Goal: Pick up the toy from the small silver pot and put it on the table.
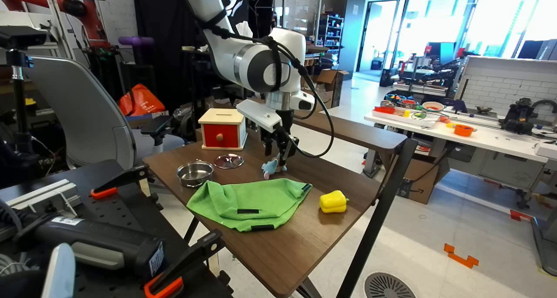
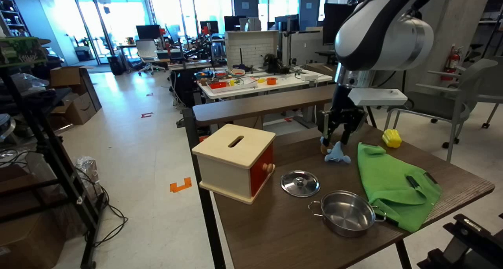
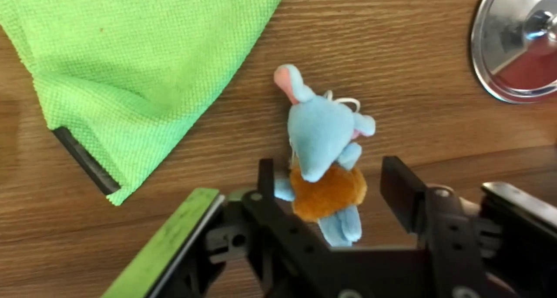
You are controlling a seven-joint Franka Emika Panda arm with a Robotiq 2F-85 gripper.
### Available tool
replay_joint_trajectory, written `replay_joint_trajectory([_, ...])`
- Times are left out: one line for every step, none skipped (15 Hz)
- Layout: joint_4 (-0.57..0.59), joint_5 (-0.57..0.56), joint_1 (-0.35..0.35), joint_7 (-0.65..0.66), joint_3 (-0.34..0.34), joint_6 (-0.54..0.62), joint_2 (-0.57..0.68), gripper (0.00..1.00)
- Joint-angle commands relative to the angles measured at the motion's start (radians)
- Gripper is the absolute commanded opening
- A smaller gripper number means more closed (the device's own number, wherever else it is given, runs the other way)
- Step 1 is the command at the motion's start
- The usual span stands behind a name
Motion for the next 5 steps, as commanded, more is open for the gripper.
replay_joint_trajectory([-0.070,0.007,-0.018,0.001,0.037,-0.017,-0.088,0.96])
replay_joint_trajectory([-0.114,0.010,-0.023,-0.013,0.050,-0.002,-0.125,1.00])
replay_joint_trajectory([-0.143,0.009,-0.025,-0.023,0.058,-0.003,-0.153,1.00])
replay_joint_trajectory([-0.044,-0.007,-0.006,0.004,0.033,-0.003,-0.062,1.00])
replay_joint_trajectory([-0.059,-0.007,-0.004,0.004,0.035,-0.003,-0.079,1.00])
